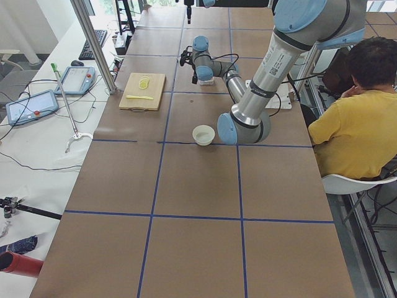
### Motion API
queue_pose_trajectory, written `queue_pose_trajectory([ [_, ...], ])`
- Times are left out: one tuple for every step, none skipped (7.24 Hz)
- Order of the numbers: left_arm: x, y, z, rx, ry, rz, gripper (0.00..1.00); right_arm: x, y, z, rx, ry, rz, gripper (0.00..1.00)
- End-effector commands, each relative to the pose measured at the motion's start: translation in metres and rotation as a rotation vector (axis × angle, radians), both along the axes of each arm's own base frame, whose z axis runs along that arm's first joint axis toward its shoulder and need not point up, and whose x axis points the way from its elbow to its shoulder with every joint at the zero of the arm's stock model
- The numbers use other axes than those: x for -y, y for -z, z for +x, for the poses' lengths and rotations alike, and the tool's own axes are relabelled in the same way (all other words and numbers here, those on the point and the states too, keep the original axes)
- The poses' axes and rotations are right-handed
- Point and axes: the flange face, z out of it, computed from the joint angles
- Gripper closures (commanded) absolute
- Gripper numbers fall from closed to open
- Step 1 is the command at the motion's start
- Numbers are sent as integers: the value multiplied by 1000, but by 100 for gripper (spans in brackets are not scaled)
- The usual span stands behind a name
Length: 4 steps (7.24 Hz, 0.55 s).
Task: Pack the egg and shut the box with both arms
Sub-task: 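Withdraw the left gripper from the carton while the right arm moves in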
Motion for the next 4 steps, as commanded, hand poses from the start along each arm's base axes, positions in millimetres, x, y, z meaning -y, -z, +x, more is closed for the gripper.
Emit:
queue_pose_trajectory([
  [57, -44, -74, 86, 58, 89, 0, -36, 47, -89, 35, -77, -88, 0],
  [75, -67, -111, 113, 81, 106, 0, -69, 85, -132, 47, -114, -124, 0],
  [88, -87, -140, 125, 54, 116, 0, -97, 110, -164, 59, -120, -142, 0],
  [100, -118, -171, 169, 29, 178, 0, -120, 121, -201, 40, -143, -129, 0],
])
